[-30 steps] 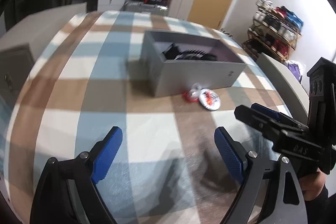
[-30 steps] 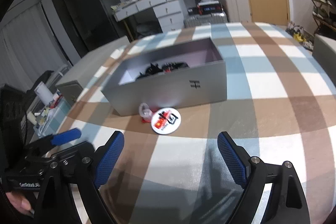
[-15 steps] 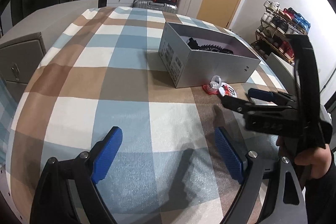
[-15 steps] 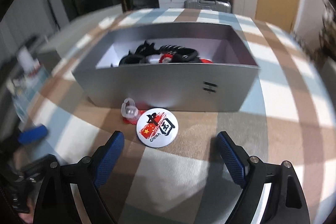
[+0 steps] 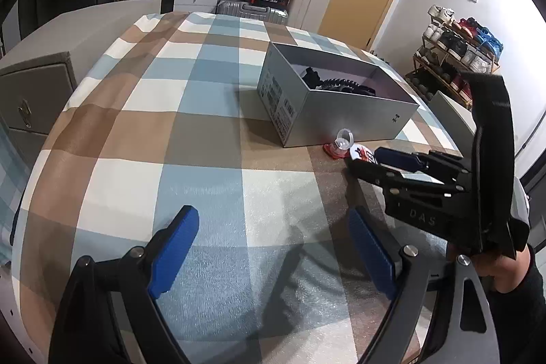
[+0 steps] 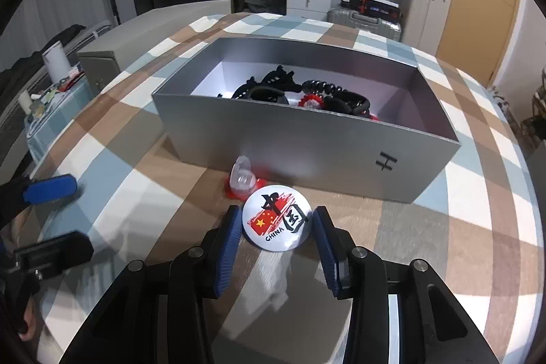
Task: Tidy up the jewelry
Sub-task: 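Grasp the white round CHINA badge with the right gripper, then grasp the small red-capped bottle with the left gripper while the right gripper holds the badge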
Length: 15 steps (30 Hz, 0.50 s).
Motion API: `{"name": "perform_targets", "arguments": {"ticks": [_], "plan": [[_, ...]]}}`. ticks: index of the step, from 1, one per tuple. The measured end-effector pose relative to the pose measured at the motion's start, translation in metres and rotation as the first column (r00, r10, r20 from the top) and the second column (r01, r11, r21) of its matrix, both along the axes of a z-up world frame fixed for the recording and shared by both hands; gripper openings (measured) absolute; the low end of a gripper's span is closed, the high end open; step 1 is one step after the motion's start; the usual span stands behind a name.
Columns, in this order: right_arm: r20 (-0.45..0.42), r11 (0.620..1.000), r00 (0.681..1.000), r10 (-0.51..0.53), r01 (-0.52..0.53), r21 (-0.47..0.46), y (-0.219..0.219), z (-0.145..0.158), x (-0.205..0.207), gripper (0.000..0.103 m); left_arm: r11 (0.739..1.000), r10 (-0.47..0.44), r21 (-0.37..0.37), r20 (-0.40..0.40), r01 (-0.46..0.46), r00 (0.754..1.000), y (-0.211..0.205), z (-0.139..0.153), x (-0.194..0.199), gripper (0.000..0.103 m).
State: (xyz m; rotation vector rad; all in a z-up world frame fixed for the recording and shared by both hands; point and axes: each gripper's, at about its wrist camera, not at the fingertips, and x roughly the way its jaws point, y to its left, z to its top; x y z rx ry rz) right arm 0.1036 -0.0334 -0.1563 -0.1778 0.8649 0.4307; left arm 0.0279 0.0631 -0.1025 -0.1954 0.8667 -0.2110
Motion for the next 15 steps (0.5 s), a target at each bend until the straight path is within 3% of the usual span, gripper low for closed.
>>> {"name": "perform_targets", "arguments": {"ticks": [5,9,15], "plan": [[-0.017,0.997,1.0,-0.025,0.026,0.073,-0.015,0.002,-0.005,0.041,1.0,-0.005,-0.001,-0.017,0.005,1.0,-0.001,0.0,0.002,0.086],[-0.038,0.983,0.999,-0.018,0.025,0.183,-0.033,0.007,-0.014,0.041,0.996,-0.026,-0.084,-0.051,0.021,0.998,0.006,0.006,0.009,0.086],[-0.038,0.946,0.997,-0.06,0.069,0.317,-0.064,0.014,-0.026,0.041,0.996,-0.043,-0.074,-0.049,0.039,0.998,-0.004,0.015,0.024,0.086]]}}
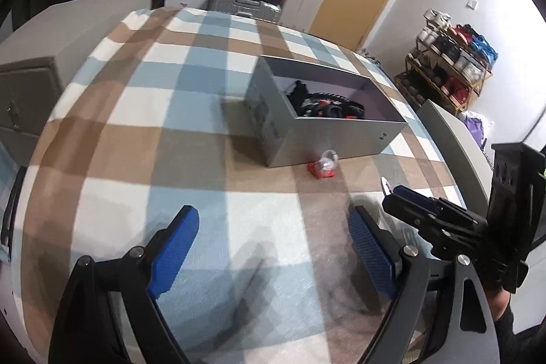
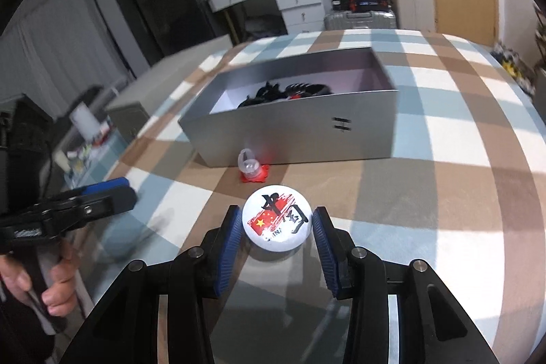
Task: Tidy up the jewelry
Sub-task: 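Grasp the small red-capped bottle with the left gripper while the right gripper holds the badge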
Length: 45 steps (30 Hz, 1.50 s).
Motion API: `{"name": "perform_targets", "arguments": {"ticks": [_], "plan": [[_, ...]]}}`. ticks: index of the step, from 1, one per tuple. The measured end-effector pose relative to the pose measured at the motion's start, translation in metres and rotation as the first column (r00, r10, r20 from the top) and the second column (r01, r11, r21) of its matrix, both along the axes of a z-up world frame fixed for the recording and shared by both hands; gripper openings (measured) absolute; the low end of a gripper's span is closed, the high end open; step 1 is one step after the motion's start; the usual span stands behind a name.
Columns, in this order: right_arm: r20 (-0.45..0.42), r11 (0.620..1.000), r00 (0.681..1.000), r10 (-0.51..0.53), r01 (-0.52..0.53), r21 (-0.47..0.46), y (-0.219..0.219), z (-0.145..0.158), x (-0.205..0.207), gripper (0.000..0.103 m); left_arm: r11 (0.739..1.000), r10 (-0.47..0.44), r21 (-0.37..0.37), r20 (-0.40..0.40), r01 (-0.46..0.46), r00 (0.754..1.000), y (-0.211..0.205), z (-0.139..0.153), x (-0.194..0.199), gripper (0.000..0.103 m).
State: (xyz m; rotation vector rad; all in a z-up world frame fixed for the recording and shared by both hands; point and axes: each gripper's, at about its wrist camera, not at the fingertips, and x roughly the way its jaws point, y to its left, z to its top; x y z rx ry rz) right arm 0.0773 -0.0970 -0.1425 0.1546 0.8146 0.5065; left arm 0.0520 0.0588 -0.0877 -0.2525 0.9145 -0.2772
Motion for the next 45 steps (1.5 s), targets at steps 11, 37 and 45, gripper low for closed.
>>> {"name": "perform_targets", "arguments": {"ticks": [11,37,45], "plan": [[0.033,0.992,0.995,-0.099,0.096,0.08,-0.031,0.0,-0.021,0.041,0.999,-0.053,0.001,-0.039,0.053,0.998,-0.051,-0.005,0.032,0.086],[0.068,0.978,0.984,-0.167,0.156,0.14,-0.052,0.001,-0.03,0.042,0.979,0.135,0.162,-0.062,-0.124,0.989,-0.023,-0.019,0.043,0.084],[0.052,0.974,0.982,-0.18,0.171,0.148,-0.055,0.0,-0.03,0.042,0.997,-0.061,0.043,-0.014,0.061,0.998,-0.052,-0.006,0.028,0.084]]}}
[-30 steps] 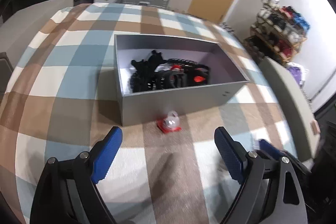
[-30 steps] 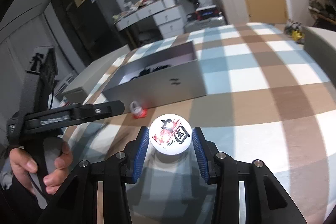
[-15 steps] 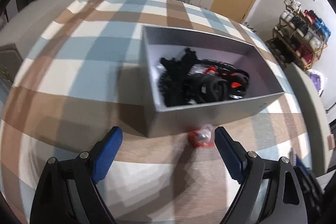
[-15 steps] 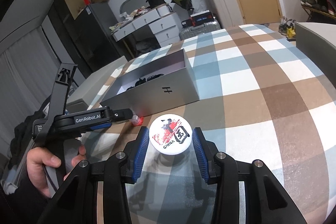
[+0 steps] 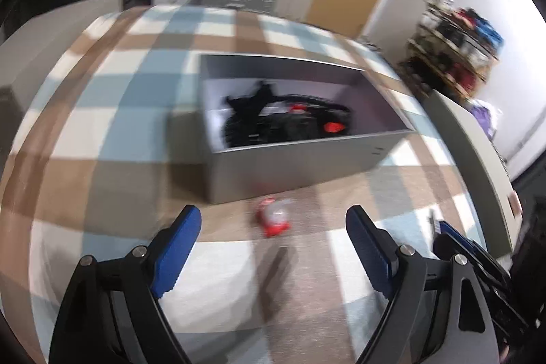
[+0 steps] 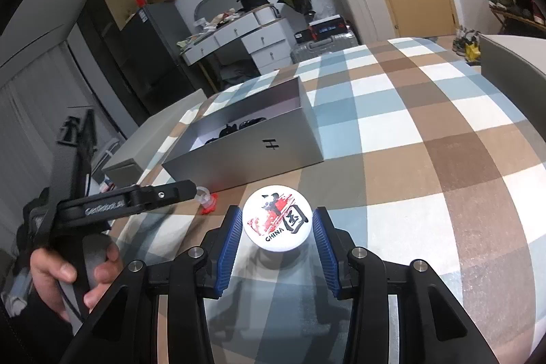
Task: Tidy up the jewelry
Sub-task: 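Grasp the small red-capped bottle with the left gripper while the right gripper holds the badge, then lower the bottle and badge into the grey box and open both grippers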
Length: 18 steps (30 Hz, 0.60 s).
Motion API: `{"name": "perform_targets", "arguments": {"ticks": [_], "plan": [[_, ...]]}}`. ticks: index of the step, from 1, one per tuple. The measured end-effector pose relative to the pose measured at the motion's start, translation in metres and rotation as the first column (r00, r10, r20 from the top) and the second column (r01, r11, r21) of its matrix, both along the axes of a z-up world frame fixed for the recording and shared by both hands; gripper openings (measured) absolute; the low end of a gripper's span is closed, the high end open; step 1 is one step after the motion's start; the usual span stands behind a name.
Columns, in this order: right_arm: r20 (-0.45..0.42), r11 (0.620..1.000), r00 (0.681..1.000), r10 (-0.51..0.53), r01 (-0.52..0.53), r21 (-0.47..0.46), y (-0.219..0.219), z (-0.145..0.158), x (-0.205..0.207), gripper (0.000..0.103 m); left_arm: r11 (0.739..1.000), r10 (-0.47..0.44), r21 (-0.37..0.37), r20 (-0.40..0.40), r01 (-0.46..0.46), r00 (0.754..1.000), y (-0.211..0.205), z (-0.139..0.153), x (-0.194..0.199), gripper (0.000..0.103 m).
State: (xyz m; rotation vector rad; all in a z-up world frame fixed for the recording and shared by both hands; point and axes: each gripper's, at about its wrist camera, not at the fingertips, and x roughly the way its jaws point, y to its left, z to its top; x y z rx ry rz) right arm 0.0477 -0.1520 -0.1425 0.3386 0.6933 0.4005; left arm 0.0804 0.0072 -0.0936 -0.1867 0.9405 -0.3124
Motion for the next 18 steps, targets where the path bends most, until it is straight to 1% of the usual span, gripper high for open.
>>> {"name": "perform_targets", "arguments": {"ticks": [1,3,5,6,7,8,9,10,12,18], "plan": [[-0.001,1.0,1.0,-0.003,0.003,0.004,-0.001,0.0,0.0,0.042,1.0,-0.022,0.004,0.001,0.022,1.0,-0.004,0.0,0.001,0.084],[-0.003,1.0,1.0,-0.005,0.005,0.009,-0.002,-0.001,0.0,0.042,0.997,-0.054,0.049,0.0,0.054,0.999,-0.014,-0.004,0.004,0.084],[-0.004,1.0,1.0,-0.004,0.004,0.01,-0.002,-0.001,0.0,0.042,0.995,-0.06,0.081,-0.003,0.06,0.998,-0.019,-0.007,0.007,0.082],[-0.001,1.0,1.0,-0.003,0.003,0.011,-0.002,0.0,-0.001,0.042,0.994,-0.061,0.088,-0.006,0.062,0.998,-0.019,-0.007,0.008,0.068],[0.0,1.0,1.0,0.0,0.0,0.012,-0.002,-0.001,0.0,0.042,0.995,-0.056,0.086,-0.013,0.057,0.998,-0.018,-0.009,0.01,0.043],[0.0,1.0,1.0,0.0,0.0,0.011,-0.001,-0.001,0.0,0.042,0.996,-0.051,0.073,-0.028,0.053,0.998,-0.017,-0.011,0.012,0.028],[0.0,1.0,1.0,0.0,0.0,0.01,-0.001,-0.001,0.0,0.042,0.996,-0.05,0.073,-0.048,0.053,0.998,-0.017,-0.014,0.014,0.011],[0.0,1.0,1.0,0.002,-0.002,0.012,-0.002,-0.001,0.0,0.042,0.995,-0.051,0.077,-0.063,0.056,0.997,-0.018,-0.017,0.016,0.011],[-0.001,1.0,1.0,0.003,-0.003,0.015,-0.002,-0.001,0.0,0.042,0.995,-0.044,0.089,-0.044,0.048,0.998,-0.02,-0.015,0.015,0.011],[-0.002,1.0,1.0,0.005,-0.005,0.028,-0.004,-0.002,0.0,0.042,0.995,-0.023,0.094,-0.038,0.027,0.999,-0.019,-0.014,0.014,0.011]]}}
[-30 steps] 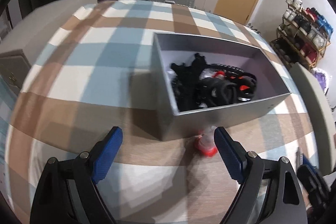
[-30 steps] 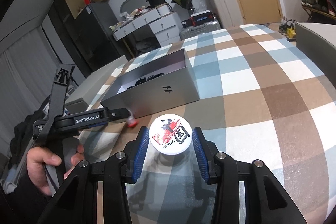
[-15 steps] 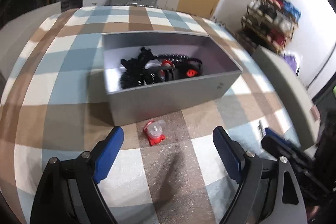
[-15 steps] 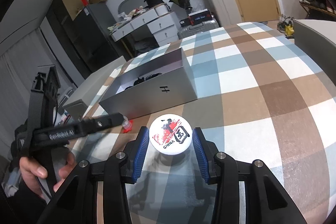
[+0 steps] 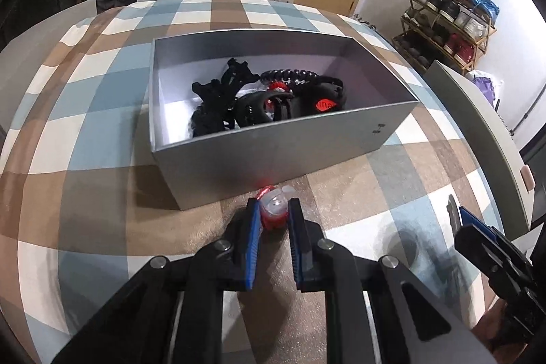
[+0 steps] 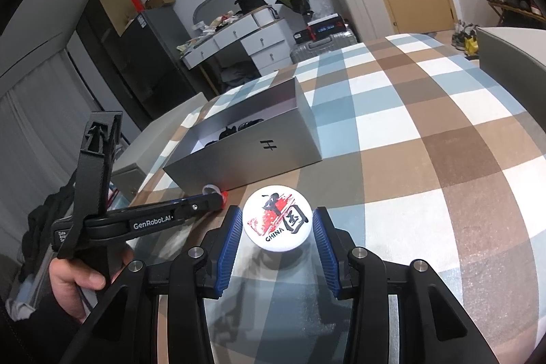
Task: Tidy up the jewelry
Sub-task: 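Lower the bottle and badge into the grey box and open both grippers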
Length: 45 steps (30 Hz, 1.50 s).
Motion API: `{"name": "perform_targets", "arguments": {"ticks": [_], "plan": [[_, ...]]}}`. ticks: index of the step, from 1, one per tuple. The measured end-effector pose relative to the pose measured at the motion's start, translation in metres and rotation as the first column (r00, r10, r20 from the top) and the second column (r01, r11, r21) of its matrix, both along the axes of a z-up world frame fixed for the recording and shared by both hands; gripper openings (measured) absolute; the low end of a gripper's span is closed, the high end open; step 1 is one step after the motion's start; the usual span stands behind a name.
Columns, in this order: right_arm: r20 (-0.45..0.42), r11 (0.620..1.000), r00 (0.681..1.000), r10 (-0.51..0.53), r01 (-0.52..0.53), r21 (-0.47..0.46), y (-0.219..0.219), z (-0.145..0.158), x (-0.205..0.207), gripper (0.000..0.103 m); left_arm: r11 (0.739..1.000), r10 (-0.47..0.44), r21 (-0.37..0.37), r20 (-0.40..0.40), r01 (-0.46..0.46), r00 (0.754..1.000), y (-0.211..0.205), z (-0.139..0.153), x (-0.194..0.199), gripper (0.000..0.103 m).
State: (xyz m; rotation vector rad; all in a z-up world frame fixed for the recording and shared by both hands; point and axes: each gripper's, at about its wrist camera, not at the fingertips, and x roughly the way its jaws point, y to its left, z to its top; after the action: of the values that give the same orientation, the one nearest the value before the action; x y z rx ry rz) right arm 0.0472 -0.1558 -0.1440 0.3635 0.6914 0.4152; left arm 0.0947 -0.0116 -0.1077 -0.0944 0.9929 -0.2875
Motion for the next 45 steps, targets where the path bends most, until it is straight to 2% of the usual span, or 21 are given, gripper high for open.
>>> {"name": "perform_targets", "arguments": {"ticks": [5,14,19,23,35,42,45], "plan": [[-0.002,1.0,1.0,-0.001,0.001,0.009,-0.001,0.0,-0.001,0.042,1.0,0.003,0.003,0.019,-0.003,1.0,0.003,0.004,-0.007,0.011],[0.0,1.0,1.0,-0.003,0.003,-0.007,0.002,0.001,0.0,0.042,0.998,-0.05,0.034,0.108,0.046,0.993,0.002,0.035,-0.044,0.011],[0.002,1.0,1.0,0.012,-0.012,-0.016,0.008,0.005,0.001,0.042,0.997,-0.072,0.051,0.153,0.065,0.986,0.001,0.048,-0.05,0.011],[0.008,1.0,1.0,0.01,-0.01,-0.028,0.012,0.013,0.006,0.042,0.997,-0.076,0.034,0.187,0.071,0.979,0.003,0.056,-0.05,0.011],[0.061,0.997,0.995,0.073,-0.07,-0.044,0.04,0.054,0.045,0.042,0.998,-0.064,-0.009,0.249,0.068,0.966,0.018,0.073,-0.023,0.011],[0.075,0.986,0.992,0.103,-0.092,-0.136,0.063,0.072,0.079,0.042,0.998,-0.036,-0.036,0.273,0.047,0.961,0.027,0.078,0.004,0.011],[0.071,0.985,0.991,0.118,-0.107,-0.138,0.069,0.074,0.094,0.042,0.999,-0.008,-0.04,0.268,0.02,0.963,0.034,0.075,0.015,0.011]]}}
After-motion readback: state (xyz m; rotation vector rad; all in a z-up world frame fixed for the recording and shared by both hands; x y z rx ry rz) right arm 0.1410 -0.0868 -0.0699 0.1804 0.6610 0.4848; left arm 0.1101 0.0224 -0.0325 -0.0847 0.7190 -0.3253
